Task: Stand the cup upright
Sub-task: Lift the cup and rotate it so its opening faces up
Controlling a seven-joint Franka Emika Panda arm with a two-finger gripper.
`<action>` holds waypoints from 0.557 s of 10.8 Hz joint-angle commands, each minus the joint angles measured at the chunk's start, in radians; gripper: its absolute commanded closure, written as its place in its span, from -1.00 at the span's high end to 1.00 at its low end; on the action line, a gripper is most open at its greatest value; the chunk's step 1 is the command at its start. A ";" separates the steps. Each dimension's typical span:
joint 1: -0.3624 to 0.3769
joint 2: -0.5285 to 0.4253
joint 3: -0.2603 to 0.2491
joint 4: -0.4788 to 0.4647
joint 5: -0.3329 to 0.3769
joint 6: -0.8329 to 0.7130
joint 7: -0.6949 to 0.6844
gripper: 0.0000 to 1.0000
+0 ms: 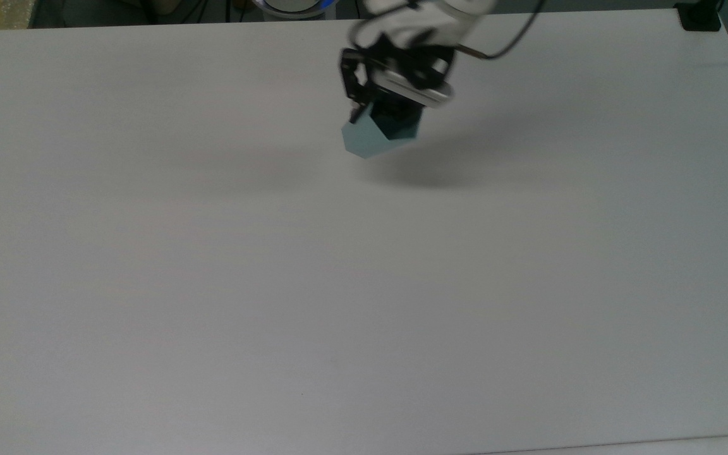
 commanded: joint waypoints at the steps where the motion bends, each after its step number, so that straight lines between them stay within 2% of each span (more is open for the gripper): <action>1: -0.173 -0.200 0.003 -0.169 0.235 0.080 -0.178 -1.00; 3: -0.264 -0.275 0.002 -0.293 0.289 0.193 -0.213 -1.00; 6: -0.357 -0.274 -0.001 -0.387 0.321 0.308 -0.241 -1.00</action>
